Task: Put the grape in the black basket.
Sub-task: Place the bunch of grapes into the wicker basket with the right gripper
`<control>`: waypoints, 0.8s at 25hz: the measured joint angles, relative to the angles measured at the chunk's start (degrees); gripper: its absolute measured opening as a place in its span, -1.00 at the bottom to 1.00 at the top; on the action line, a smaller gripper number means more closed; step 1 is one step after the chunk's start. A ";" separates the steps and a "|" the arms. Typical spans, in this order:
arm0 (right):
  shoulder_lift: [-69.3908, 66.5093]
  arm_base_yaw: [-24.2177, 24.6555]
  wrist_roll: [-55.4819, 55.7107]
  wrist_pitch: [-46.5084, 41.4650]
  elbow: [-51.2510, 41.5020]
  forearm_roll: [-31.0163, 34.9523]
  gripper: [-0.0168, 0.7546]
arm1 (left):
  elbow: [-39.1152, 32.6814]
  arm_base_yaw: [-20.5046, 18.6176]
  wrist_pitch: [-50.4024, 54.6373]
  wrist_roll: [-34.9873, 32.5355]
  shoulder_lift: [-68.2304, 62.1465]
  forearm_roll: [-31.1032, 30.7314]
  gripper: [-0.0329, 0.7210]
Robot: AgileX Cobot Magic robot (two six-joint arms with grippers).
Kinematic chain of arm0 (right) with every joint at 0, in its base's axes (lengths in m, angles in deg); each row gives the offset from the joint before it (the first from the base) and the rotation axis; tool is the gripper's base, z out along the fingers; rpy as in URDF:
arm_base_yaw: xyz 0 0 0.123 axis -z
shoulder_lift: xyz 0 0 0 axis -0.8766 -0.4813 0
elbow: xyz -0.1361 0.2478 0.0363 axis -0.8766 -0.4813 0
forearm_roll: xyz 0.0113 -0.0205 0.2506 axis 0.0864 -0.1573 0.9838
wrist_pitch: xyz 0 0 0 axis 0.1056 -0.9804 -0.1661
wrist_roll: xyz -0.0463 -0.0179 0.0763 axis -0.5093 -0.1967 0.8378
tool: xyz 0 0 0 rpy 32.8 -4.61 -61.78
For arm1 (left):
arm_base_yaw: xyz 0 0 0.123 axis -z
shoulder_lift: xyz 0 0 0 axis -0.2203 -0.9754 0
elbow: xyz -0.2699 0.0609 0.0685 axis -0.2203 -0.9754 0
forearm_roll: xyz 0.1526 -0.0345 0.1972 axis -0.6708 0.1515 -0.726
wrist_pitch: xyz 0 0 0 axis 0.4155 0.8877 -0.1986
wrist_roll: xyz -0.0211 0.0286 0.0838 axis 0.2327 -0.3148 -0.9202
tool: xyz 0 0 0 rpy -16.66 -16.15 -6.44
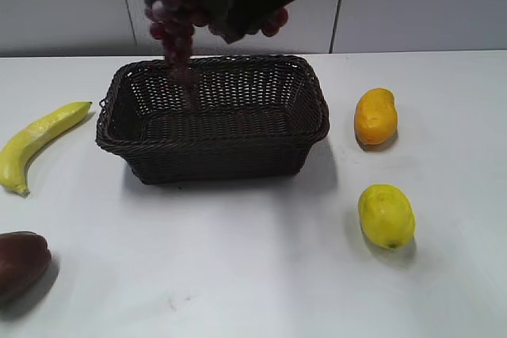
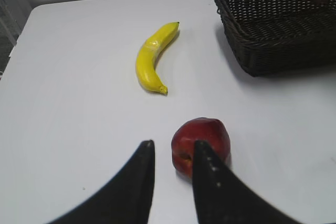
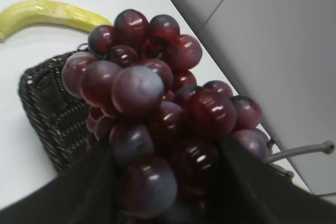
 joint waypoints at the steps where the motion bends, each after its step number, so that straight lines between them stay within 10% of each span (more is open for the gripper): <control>1: -1.42 0.89 0.06 0.89 0.00 0.00 -0.07 | 0.00 0.00 0.00 0.00 0.00 0.00 -0.29; 14: -19.20 3.22 0.18 8.43 0.00 1.13 -0.06 | 0.00 0.00 0.00 0.00 0.00 0.00 -0.29; 17: -19.32 3.22 0.18 10.88 0.00 1.25 0.52 | 0.00 0.00 0.00 0.00 0.00 0.00 -0.29; 20: -19.01 3.22 0.18 12.35 0.07 1.39 0.61 | 0.00 0.00 0.00 0.00 0.00 0.00 -0.29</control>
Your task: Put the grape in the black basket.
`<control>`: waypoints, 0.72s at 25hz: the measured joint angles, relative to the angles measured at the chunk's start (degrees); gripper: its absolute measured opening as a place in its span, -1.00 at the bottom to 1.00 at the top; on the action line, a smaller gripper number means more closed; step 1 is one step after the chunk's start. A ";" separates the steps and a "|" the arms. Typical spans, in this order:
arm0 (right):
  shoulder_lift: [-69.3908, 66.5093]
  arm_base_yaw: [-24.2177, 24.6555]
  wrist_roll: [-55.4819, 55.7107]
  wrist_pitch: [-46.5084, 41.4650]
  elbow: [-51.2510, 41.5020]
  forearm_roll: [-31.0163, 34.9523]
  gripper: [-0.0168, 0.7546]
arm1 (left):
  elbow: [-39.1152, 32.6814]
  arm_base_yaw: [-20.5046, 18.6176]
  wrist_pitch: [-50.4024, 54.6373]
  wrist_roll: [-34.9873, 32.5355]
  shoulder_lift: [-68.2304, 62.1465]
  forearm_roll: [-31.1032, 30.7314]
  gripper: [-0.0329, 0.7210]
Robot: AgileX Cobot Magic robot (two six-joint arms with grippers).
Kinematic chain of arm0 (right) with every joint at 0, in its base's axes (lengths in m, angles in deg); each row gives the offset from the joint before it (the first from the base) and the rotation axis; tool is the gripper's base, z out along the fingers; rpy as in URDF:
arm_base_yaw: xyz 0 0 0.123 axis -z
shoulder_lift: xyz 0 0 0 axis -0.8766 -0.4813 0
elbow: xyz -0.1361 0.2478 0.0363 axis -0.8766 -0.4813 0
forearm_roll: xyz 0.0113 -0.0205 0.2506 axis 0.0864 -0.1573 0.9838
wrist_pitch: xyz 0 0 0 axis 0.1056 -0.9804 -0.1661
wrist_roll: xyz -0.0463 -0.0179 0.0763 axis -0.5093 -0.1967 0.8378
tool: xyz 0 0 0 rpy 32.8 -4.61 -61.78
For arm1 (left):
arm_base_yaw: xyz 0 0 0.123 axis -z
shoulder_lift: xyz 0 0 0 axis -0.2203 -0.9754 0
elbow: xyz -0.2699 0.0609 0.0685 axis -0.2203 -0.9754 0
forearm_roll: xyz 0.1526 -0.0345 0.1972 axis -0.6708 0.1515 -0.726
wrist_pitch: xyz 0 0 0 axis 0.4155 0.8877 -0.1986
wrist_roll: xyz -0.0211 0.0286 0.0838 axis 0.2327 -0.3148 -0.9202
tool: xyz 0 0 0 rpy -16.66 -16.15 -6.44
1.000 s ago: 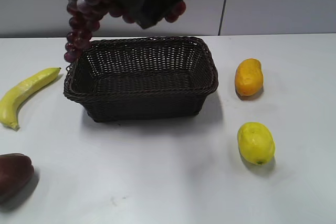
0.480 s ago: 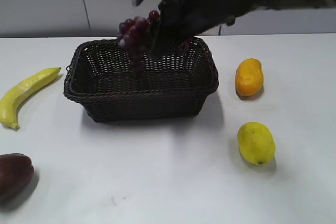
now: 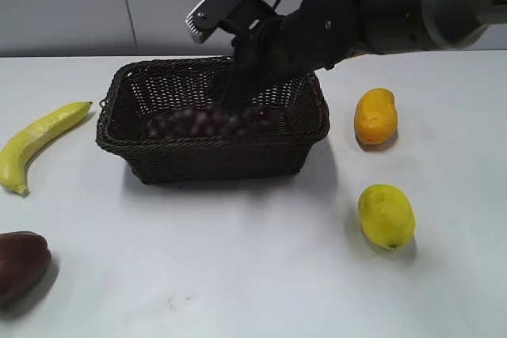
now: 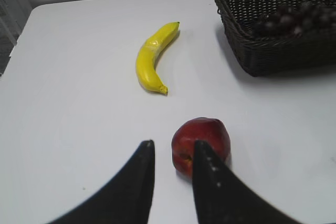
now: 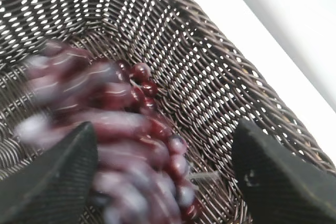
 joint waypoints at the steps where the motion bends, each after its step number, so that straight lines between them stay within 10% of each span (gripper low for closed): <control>1: 0.42 0.00 0.00 -0.22 0.00 0.00 0.61 | 0.00 0.00 0.00 0.00 0.00 0.00 -0.29; 8: 9.16 0.00 0.11 -7.73 0.00 1.26 0.58 | 0.00 0.00 0.00 0.00 0.00 0.00 -0.30; 18: 26.73 0.00 18.62 -41.92 0.06 -2.71 0.58 | 0.00 0.00 0.00 0.00 0.00 0.00 -0.30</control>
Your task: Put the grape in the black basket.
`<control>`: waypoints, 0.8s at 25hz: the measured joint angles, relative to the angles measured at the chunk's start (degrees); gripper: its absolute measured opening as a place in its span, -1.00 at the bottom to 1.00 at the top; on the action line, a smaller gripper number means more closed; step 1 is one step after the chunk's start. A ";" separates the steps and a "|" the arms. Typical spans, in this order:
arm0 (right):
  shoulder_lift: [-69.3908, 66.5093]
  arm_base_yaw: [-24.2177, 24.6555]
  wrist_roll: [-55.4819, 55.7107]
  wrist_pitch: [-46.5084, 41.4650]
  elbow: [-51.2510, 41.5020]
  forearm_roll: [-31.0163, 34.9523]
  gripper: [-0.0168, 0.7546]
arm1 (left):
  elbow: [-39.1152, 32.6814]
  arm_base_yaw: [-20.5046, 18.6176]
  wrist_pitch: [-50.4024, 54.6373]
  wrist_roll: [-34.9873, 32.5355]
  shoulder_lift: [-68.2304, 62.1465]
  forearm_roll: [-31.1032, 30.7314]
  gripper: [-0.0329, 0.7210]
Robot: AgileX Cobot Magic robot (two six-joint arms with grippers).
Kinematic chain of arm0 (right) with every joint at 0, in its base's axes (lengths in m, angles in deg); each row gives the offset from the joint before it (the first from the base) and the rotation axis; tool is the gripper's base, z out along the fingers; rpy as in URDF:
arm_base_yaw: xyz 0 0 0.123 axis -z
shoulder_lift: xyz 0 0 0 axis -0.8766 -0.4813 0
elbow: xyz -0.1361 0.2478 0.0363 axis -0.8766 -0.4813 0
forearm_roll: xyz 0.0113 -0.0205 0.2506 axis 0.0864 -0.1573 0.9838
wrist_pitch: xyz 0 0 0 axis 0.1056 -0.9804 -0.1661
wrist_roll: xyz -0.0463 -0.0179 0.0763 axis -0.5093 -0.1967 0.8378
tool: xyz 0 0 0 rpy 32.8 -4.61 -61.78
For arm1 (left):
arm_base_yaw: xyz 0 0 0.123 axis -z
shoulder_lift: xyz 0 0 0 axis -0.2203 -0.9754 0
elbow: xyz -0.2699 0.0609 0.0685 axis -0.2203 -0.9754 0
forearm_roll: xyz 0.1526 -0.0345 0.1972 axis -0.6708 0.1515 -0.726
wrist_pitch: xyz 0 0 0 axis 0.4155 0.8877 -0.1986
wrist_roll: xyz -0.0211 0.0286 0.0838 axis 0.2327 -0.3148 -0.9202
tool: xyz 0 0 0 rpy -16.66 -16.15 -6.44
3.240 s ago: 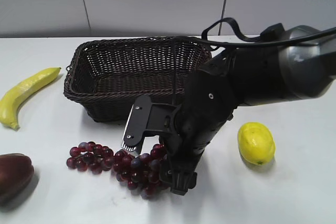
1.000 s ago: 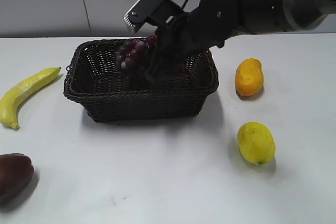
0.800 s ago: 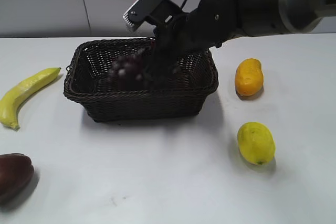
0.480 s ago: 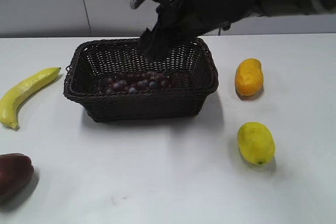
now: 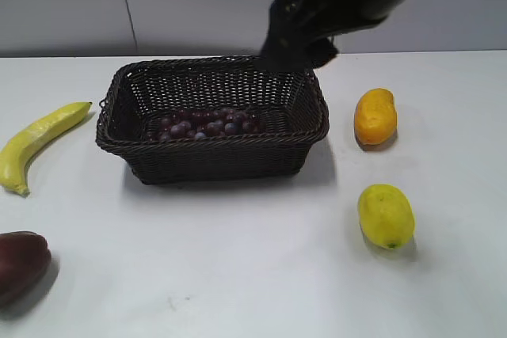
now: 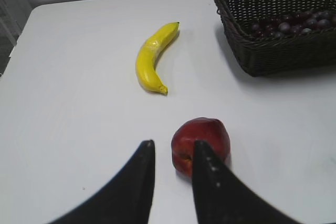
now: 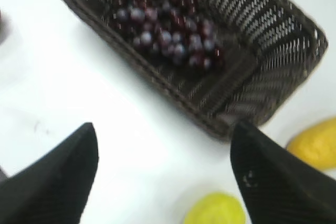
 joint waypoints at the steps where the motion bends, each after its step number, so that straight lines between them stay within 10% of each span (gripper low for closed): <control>1: 1.09 0.00 3.09 -4.19 0.00 -2.10 0.58 | 0.00 0.00 0.00 0.00 0.00 0.00 -0.30; 8: 9.06 0.00 15.79 -20.68 -2.35 -17.88 0.58 | 0.00 0.00 0.00 0.00 0.00 0.00 -0.30; 20: 33.05 1.27 26.43 -18.88 -34.12 -19.26 0.58 | 0.00 0.00 0.00 0.00 0.00 0.00 -0.30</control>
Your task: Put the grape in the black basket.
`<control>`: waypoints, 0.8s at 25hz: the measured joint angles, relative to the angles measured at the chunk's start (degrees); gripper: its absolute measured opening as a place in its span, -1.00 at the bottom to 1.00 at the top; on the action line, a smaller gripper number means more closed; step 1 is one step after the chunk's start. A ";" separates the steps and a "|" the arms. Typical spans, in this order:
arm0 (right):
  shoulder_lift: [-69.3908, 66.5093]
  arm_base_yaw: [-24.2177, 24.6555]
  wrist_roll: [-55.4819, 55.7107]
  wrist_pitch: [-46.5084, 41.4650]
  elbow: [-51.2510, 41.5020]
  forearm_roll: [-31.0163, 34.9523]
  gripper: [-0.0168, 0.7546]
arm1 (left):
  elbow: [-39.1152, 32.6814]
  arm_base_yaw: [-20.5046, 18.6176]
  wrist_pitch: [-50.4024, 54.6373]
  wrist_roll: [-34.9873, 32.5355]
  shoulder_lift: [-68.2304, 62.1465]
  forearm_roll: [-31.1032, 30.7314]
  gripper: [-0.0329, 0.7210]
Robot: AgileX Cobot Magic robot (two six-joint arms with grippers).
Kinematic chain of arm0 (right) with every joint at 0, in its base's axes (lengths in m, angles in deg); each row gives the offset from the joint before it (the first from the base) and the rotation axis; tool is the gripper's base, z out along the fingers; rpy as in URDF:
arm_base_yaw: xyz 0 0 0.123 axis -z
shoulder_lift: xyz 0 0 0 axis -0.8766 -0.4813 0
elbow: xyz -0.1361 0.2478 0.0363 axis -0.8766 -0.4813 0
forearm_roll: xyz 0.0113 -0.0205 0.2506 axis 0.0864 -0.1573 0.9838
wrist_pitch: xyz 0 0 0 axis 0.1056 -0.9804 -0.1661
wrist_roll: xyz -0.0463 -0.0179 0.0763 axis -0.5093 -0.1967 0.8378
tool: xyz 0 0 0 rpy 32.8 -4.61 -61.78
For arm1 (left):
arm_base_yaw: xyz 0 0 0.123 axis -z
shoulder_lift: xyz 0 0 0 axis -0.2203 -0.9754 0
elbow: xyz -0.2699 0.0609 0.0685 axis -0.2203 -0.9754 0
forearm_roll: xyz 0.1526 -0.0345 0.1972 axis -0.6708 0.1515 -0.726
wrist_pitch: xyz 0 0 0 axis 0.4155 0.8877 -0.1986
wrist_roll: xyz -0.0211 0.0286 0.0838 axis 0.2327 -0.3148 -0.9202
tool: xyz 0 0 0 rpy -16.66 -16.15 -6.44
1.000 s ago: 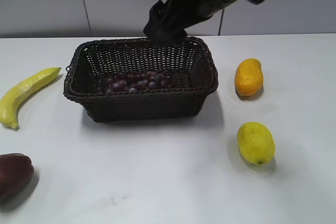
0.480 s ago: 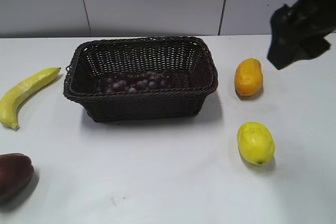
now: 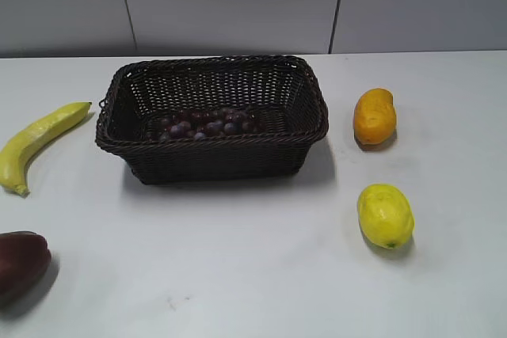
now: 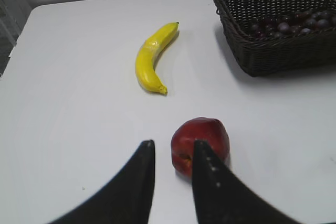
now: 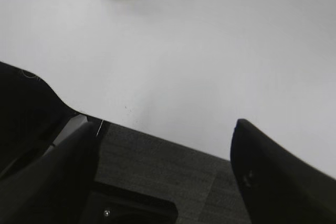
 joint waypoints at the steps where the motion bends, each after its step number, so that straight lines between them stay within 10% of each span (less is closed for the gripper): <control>1: 1.44 1.05 0.51 0.00 -2.29 0.42 0.58 | 0.00 0.00 0.00 0.00 0.00 0.00 -0.30; 20: 35.45 29.04 -5.12 7.56 -12.21 5.06 0.58 | 0.00 0.00 0.00 0.00 0.00 0.00 -0.31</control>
